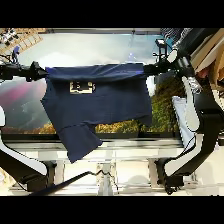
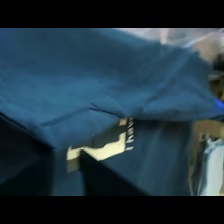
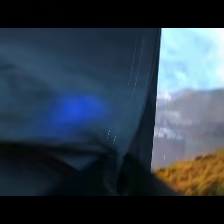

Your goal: Fold the clothes and pants, and hang the long-sleeved shirts on hangers.

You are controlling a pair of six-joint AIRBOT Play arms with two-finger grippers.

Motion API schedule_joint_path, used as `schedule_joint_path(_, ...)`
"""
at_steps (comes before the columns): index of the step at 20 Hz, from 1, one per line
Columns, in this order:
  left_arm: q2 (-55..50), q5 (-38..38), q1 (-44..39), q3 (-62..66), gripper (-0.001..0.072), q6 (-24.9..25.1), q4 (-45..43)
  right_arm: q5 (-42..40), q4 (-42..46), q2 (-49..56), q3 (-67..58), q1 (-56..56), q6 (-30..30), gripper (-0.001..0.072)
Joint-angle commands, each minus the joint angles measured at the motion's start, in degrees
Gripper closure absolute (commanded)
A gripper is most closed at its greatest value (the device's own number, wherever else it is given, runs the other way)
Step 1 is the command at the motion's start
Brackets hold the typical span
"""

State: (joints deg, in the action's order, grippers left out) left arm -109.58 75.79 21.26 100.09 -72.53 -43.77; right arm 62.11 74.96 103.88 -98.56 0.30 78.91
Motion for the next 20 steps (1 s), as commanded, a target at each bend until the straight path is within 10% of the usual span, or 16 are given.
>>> schedule_joint_path(1, -0.17, 6.54, 0.2, 0.0, 0.0118, -2.19, -4.35, 7.96, -0.17, 0.11, -0.04, -1.09, 0.74, 0.0261)
schedule_joint_path(3, 0.24, 13.99, 1.31, -0.2, 0.0209, -4.35, -11.08, 16.85, -2.27, -0.39, 0.96, -4.55, 0.87, 0.0273)
schedule_joint_path(12, 28.81, 6.69, 2.32, -43.12, 0.0136, -0.17, -18.16, 22.73, -17.84, -18.88, 39.58, -18.82, -13.97, 0.0184)
schedule_joint_path(20, 35.76, 9.27, 2.29, -57.0, 0.0135, 2.03, -18.78, 25.03, -20.37, -19.19, 43.87, -24.9, -15.61, 0.0186)
